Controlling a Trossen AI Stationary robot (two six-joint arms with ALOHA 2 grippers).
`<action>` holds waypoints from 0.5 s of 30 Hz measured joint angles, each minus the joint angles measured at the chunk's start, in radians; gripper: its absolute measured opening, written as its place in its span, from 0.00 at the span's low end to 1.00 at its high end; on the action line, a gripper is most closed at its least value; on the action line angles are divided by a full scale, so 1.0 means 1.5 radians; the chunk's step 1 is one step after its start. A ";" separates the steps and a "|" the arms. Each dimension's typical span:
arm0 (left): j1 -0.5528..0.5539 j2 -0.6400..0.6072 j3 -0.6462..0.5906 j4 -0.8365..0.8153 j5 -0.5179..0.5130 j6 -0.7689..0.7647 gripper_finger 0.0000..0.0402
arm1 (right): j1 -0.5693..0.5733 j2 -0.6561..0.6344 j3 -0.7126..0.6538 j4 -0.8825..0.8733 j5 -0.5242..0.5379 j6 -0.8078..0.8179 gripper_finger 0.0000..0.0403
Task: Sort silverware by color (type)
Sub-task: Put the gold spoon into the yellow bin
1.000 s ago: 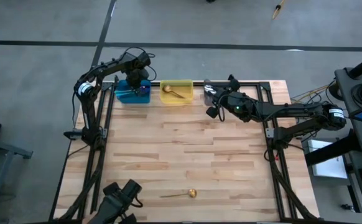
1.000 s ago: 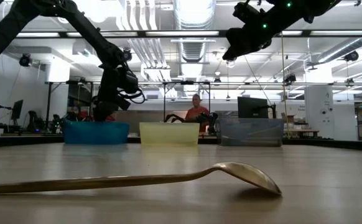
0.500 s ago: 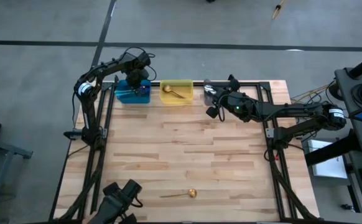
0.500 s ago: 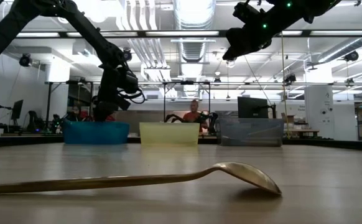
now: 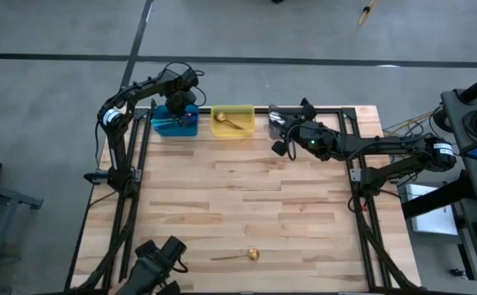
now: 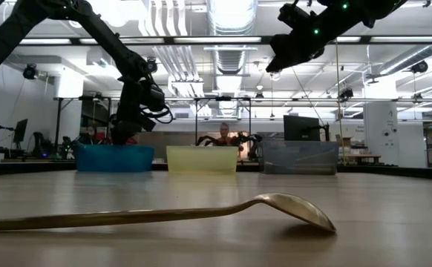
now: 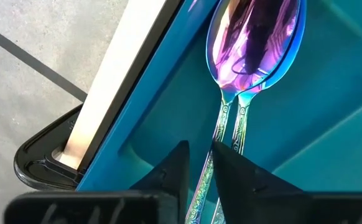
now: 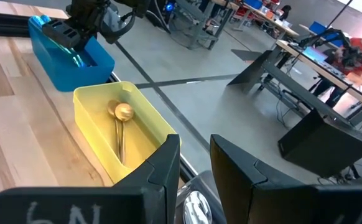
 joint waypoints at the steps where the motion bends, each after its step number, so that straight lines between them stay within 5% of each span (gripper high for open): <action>1: 0.000 0.000 0.000 0.000 0.000 0.000 0.14 | 0.000 0.000 0.000 -0.001 0.000 0.000 0.20; 15: -0.005 -0.042 0.003 -0.014 0.000 -0.054 0.24 | 0.000 0.000 -0.001 -0.011 0.000 0.000 0.20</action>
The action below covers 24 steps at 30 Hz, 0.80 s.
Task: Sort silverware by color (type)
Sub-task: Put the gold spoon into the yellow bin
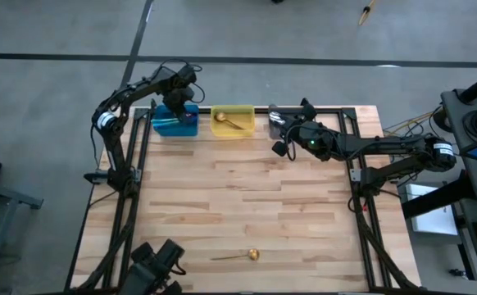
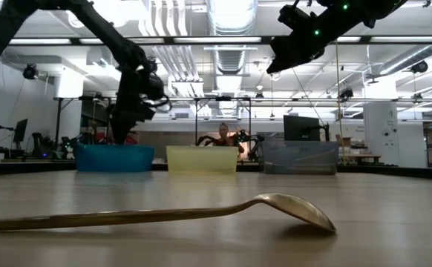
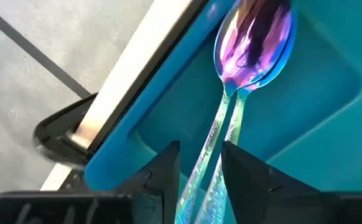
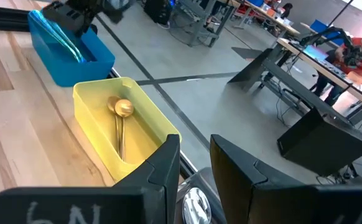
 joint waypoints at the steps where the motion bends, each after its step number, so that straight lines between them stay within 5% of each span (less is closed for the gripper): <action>1: -0.003 -0.012 0.000 0.000 0.001 -0.013 0.24 | 0.000 0.000 0.000 0.000 0.000 0.000 0.20; 10: -0.080 -0.156 -0.047 0.088 0.198 -0.130 0.24 | 0.000 0.000 0.000 0.001 0.000 0.010 0.20; 18: -0.275 -0.319 -0.214 0.249 0.204 -0.247 0.24 | 0.000 0.000 0.000 0.001 0.000 0.013 0.20; 24: -0.491 -0.417 -0.372 0.416 0.199 -0.360 0.24 | 0.001 0.000 0.000 0.001 0.000 0.036 0.20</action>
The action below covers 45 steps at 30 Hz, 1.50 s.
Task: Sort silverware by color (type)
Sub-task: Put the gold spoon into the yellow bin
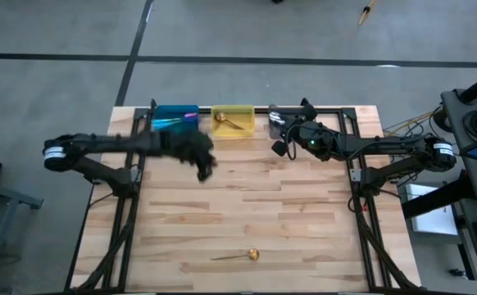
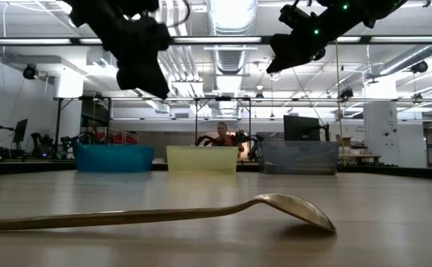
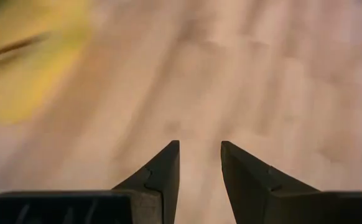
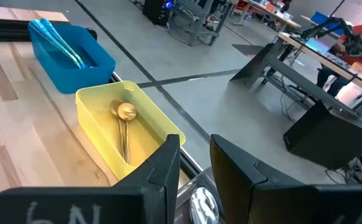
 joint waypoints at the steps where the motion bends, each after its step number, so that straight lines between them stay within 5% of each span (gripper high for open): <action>1: -0.041 -0.010 -0.025 0.039 -0.011 -0.017 0.24 | 0.000 0.000 0.000 0.000 0.000 0.000 0.20; 9: -0.318 -0.007 -0.142 0.288 -0.190 -0.091 0.24 | 0.001 0.000 0.000 -0.001 -0.009 0.076 0.20; 17: -0.447 0.060 -0.104 0.299 -0.321 -0.143 0.24 | 0.031 0.000 0.011 0.007 -0.275 0.194 0.20; 21: -0.497 0.121 -0.068 0.293 -0.390 -0.143 0.24 | 0.109 0.000 0.011 -0.016 -0.309 0.240 0.20; 28: -0.535 0.229 0.005 0.275 -0.394 -0.122 0.24 | 0.272 0.004 0.011 -0.020 -0.297 0.298 0.20; 37: -0.587 0.354 0.115 0.281 -0.392 -0.141 0.24 | 0.470 0.067 0.011 -0.007 -0.082 0.415 0.20; 45: -0.646 0.441 0.202 0.278 -0.393 -0.144 0.25 | 0.571 0.165 0.010 0.125 -0.047 0.436 0.20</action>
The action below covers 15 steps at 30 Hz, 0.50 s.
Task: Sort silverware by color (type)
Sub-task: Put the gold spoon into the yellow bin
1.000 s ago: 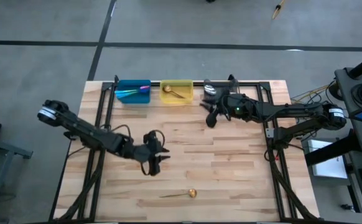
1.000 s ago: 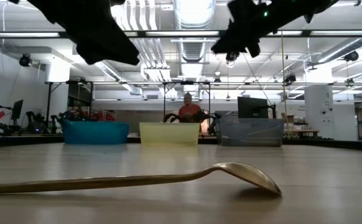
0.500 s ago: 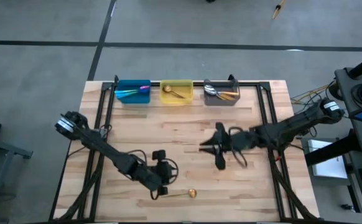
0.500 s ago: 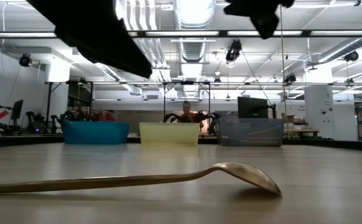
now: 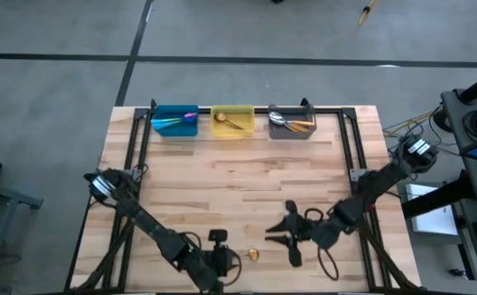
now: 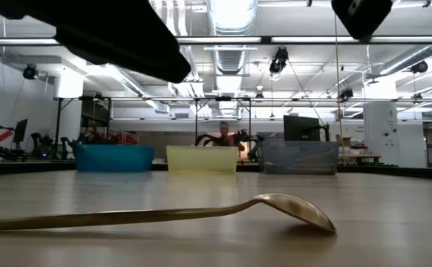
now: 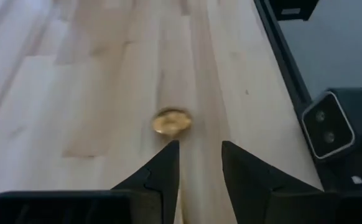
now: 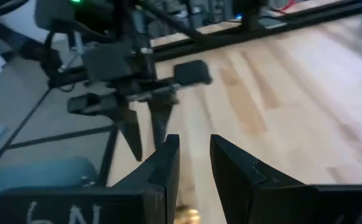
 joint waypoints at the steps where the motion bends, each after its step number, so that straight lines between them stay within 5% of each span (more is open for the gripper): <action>1: -0.003 0.010 0.009 -0.003 -0.002 -0.002 0.26 | 0.006 0.014 0.003 0.016 0.000 -0.001 0.20; 15: 0.003 0.115 0.042 -0.026 -0.040 -0.050 0.45 | 0.029 0.131 0.113 0.005 0.001 -0.032 0.20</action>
